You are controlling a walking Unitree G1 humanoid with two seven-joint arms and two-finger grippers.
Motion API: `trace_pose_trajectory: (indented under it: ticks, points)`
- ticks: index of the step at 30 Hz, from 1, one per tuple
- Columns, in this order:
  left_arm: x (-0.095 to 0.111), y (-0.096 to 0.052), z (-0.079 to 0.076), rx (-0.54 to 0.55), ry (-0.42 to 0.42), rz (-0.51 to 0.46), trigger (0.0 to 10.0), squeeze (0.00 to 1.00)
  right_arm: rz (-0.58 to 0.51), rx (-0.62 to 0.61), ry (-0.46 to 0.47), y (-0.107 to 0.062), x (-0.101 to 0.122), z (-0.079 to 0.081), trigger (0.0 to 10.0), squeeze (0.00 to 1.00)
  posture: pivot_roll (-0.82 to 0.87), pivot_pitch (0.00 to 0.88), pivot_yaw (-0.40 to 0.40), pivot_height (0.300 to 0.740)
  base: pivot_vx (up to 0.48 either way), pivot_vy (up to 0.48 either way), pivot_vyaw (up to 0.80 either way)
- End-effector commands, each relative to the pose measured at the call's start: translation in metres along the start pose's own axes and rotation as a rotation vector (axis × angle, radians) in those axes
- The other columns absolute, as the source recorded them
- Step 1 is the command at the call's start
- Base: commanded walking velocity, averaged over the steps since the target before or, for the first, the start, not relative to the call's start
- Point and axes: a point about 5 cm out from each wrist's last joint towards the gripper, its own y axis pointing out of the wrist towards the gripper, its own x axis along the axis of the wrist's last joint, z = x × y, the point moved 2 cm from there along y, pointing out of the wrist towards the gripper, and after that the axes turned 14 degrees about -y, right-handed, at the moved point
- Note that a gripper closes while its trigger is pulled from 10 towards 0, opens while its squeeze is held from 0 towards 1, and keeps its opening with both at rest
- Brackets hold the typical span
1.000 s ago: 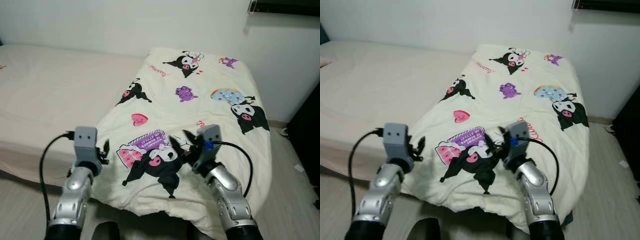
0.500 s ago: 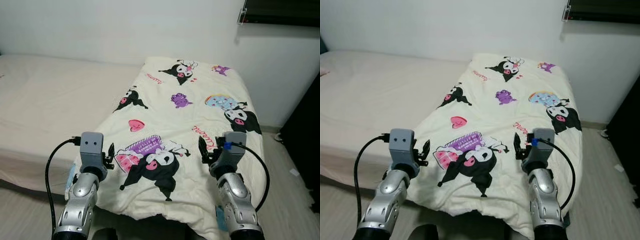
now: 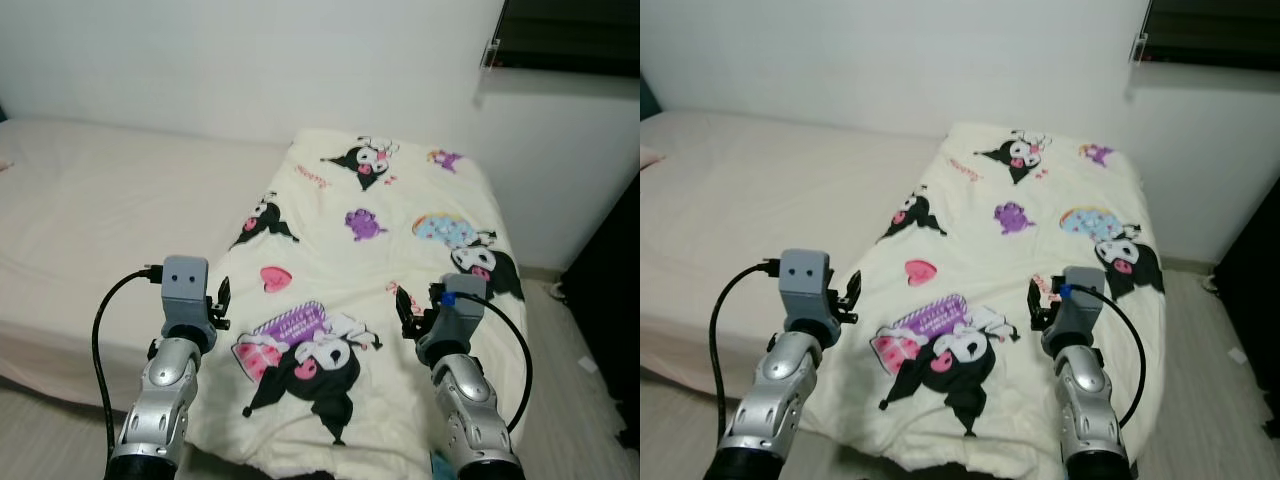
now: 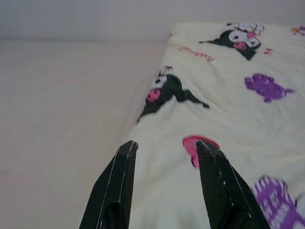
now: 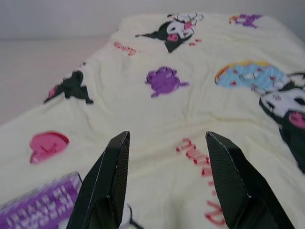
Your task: Clean up the room
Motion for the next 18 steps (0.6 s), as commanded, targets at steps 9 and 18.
trace_pose_trajectory:
  ticks: [9,18]
  points:
    - [-0.0014,0.0022,0.0013,0.026,-0.017,0.009,10.0,0.0,-0.009,0.0,0.004,0.0018,0.0025,0.0011,10.0,0.0,0.01,0.0,-0.052,0.696,0.0,0.0,0.0]
    - [-0.0051,0.0014,0.0029,0.023,-0.078,0.007,10.0,0.0,0.015,0.031,0.006,0.0033,-0.0037,0.0099,10.0,0.0,0.02,0.0,-0.051,0.716,0.0,0.0,0.0]
